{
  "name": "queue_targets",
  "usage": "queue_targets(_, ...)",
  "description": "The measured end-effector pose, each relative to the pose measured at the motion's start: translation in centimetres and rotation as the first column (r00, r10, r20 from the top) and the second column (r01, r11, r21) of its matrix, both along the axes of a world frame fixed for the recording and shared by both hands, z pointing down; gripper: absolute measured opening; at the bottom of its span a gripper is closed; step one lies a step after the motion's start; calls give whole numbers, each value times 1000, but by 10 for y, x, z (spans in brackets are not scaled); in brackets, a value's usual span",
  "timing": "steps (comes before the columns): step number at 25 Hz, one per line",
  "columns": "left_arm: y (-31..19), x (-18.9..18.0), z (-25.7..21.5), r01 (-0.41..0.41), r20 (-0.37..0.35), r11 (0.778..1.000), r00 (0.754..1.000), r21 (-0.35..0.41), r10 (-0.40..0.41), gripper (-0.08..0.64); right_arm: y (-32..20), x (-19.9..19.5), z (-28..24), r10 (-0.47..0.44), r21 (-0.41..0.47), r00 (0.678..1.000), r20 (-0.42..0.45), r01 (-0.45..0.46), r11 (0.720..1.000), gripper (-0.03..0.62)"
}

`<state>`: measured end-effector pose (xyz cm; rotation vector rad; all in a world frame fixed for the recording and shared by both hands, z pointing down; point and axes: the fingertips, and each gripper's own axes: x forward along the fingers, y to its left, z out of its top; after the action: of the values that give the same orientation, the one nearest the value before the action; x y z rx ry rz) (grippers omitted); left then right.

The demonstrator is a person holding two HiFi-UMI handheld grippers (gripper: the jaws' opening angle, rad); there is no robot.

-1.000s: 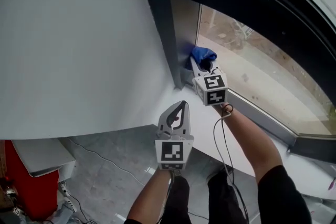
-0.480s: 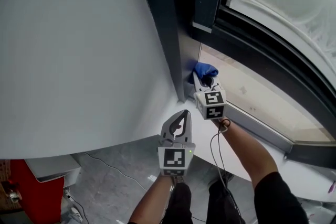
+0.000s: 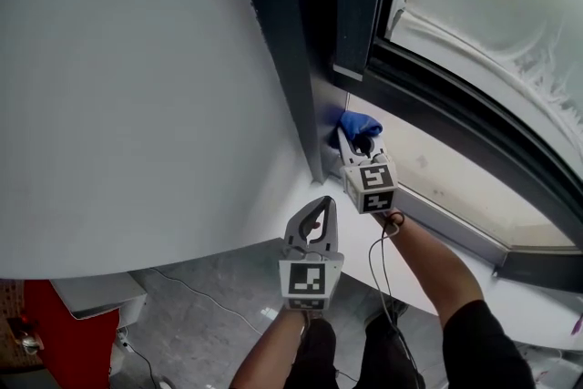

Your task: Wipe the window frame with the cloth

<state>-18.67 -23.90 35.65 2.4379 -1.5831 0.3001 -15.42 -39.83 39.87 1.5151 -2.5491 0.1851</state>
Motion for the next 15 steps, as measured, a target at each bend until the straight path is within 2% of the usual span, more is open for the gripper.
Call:
queue_targets(3,-1,4,-6,-8,4,1000,1000,25,8,6,0,1,-13,-10,24,1000,13,10,1000,41)
queue_targets(15,4,8,-34,-8,1,999,1000,46,8,6,2,0,-76,-30,121,999,18,28,992,41)
